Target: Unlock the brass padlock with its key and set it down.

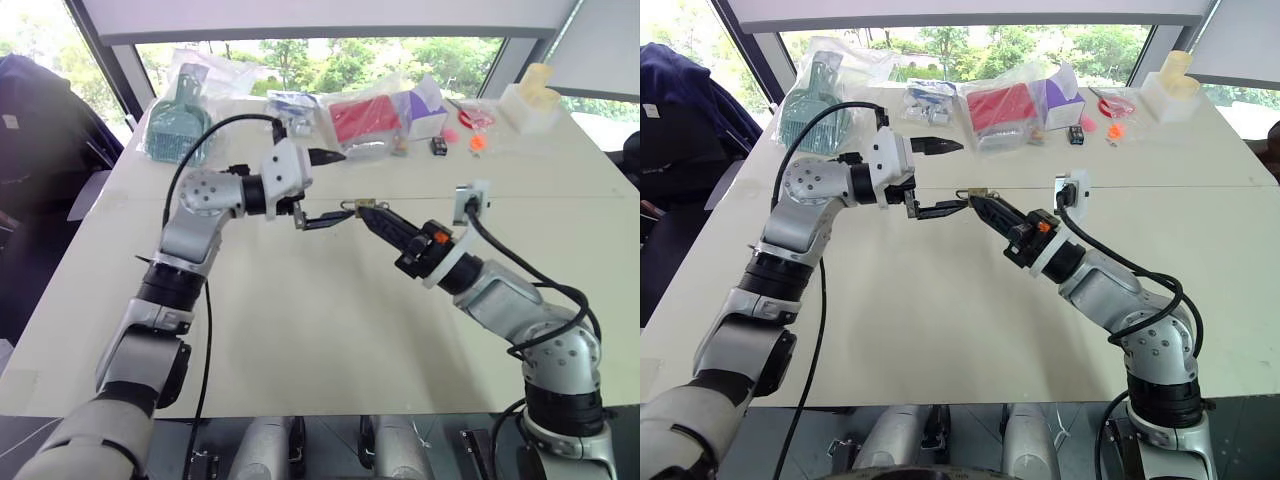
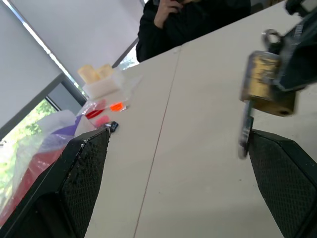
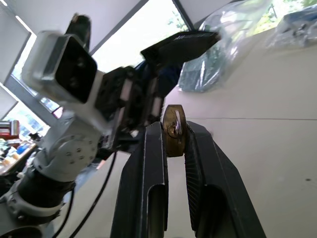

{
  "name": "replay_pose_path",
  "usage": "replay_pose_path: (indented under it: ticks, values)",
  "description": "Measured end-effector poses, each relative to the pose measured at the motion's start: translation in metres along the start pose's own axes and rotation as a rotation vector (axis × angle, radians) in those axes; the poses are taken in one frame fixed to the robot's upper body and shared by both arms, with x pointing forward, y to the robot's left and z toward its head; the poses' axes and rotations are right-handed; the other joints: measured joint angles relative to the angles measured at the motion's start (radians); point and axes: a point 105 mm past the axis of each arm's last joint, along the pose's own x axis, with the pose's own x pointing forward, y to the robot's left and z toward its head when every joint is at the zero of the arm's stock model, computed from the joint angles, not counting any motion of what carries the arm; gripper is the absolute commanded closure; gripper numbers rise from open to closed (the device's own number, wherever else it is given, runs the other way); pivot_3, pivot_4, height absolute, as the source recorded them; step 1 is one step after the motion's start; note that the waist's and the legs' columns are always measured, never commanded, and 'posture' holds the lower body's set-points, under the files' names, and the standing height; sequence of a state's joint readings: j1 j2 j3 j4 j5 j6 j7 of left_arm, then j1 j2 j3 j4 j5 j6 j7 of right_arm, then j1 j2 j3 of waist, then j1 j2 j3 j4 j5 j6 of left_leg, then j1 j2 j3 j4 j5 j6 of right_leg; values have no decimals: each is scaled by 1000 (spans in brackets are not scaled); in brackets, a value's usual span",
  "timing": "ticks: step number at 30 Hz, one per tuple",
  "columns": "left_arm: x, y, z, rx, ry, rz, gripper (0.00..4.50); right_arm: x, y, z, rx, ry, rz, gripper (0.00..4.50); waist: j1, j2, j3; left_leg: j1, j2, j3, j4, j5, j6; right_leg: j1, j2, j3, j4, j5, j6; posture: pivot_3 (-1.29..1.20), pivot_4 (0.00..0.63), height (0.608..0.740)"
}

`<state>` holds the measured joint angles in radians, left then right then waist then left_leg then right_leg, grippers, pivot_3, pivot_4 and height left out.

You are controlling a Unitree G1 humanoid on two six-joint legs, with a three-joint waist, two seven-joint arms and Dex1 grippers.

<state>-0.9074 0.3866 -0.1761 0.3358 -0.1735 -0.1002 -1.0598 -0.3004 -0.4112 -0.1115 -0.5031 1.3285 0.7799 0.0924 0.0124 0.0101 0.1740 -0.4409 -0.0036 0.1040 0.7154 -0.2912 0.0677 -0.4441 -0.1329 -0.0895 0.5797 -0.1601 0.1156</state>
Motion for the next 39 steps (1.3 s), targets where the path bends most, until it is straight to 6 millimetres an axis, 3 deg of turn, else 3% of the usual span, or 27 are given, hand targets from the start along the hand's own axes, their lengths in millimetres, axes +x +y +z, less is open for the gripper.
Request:
replay_pose_path:
  ticks: [12, 23, 27, 30, 33, 36, 39]
  values:
    - [5, -3, -6, 30, 12, 38, 57, 2, 5, -9, 28, 7, 8, 4500, 0, 0, 0, 0, 0, 0, 0, -1, 1, 0, 0, 0, 0, 0, 0, 0, 150, 735]
    - [-12, -2, -25, -5, 78, 85, 57, 0, 1, -13, 37, 31, -7, 4500, -3, 0, 0, 0, 0, 0, 0, 0, 0, 0, 0, 0, 0, 0, 0, 0, 150, 735]
    - [-37, -21, -52, -105, 205, 27, 57, -6, -22, -15, 69, 47, -101, 4500, -5, 0, 0, 0, 0, 0, 0, 0, 0, 0, 0, 0, 0, 0, 0, 0, 150, 735]
    - [-61, -50, -68, -307, 278, -46, 57, -18, -51, -28, 102, 127, -226, 4500, -6, 0, 0, 0, 0, 0, 0, 0, 0, -1, 0, 0, 0, -2, -3, 0, 150, 735]
    - [-68, -74, -55, -504, 235, -108, 57, -25, -67, -39, 138, 195, -281, 4500, -5, 0, 0, 0, 0, 0, 0, 0, -1, -1, -1, 0, 0, -2, -3, 0, 150, 735]
    - [-70, -84, -33, -609, 183, -125, 57, -31, -82, -47, 173, 263, -316, 4500, -4, 0, 0, 0, 0, 0, 0, 0, -1, -1, -1, 0, 0, -2, -4, 0, 150, 735]
    - [-69, -88, -27, -642, 181, -89, 57, -30, -94, -53, 203, 308, -331, 4500, -4, 0, 0, 0, 0, -1, 0, -1, 0, -1, 0, 0, 0, -2, -4, 0, 150, 735]
